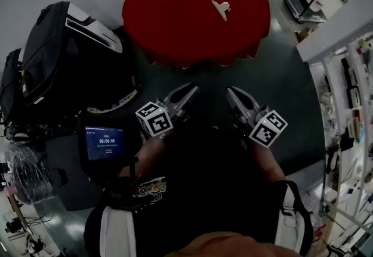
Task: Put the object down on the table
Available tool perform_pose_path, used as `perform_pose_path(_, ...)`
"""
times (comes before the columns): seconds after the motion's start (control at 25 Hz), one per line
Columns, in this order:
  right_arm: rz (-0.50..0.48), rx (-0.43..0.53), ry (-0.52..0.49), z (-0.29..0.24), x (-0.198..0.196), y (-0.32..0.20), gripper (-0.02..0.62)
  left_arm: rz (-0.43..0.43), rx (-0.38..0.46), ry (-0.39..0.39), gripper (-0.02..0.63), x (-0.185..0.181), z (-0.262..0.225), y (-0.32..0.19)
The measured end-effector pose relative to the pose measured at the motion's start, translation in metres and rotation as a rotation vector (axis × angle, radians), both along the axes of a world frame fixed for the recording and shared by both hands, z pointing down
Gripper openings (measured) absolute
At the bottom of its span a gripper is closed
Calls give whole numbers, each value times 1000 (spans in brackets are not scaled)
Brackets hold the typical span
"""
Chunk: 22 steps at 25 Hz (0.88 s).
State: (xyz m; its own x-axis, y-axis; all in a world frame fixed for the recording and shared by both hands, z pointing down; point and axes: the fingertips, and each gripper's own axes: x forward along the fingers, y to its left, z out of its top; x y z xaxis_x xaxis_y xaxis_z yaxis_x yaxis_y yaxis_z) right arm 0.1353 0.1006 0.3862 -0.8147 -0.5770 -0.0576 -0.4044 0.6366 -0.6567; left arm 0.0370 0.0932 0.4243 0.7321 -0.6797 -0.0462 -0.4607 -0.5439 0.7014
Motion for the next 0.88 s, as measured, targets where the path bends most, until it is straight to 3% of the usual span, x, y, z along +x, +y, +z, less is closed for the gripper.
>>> perform_pose_path(0.88,35,-14,-45,-1,9,-4,12,21,-4,-18,74,2,-3,-2)
